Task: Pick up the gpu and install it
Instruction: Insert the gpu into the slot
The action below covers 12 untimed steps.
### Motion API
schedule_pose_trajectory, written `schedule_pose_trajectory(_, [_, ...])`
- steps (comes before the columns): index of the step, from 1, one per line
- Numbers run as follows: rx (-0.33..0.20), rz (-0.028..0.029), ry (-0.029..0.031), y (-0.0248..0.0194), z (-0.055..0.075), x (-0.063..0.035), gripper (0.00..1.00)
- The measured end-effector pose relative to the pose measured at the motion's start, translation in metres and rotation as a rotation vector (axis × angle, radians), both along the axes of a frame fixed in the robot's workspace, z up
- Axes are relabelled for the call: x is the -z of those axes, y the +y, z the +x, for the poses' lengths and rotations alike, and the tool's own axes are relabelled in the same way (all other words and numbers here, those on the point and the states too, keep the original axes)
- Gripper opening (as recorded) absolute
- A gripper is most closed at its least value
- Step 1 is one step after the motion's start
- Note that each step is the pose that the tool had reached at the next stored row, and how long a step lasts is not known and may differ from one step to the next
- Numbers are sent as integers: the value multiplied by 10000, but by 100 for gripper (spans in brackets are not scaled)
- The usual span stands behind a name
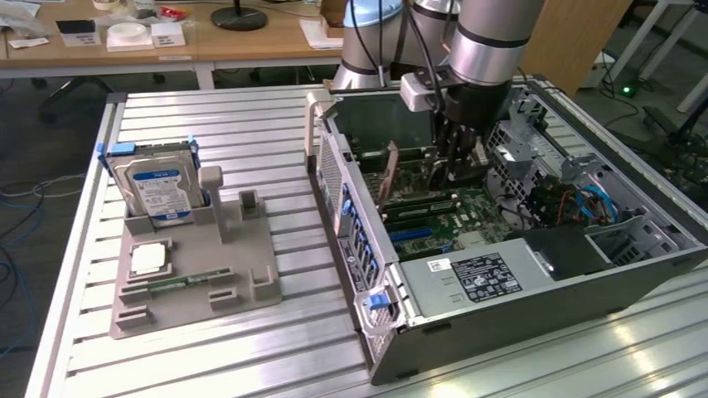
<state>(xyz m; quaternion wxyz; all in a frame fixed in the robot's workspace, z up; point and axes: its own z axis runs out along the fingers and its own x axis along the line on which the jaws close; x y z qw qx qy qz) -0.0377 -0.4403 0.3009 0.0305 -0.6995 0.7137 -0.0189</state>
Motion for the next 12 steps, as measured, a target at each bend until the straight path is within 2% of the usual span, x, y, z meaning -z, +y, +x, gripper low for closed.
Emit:
schedule_pose_trajectory(3, [1,-1,14,0,-30,36,28])
schedule_pose_trajectory(8, [0,0,16,-70,-34,57,28])
schedule_pose_trajectory(12, [0,-1,16,-73,-74,83,28])
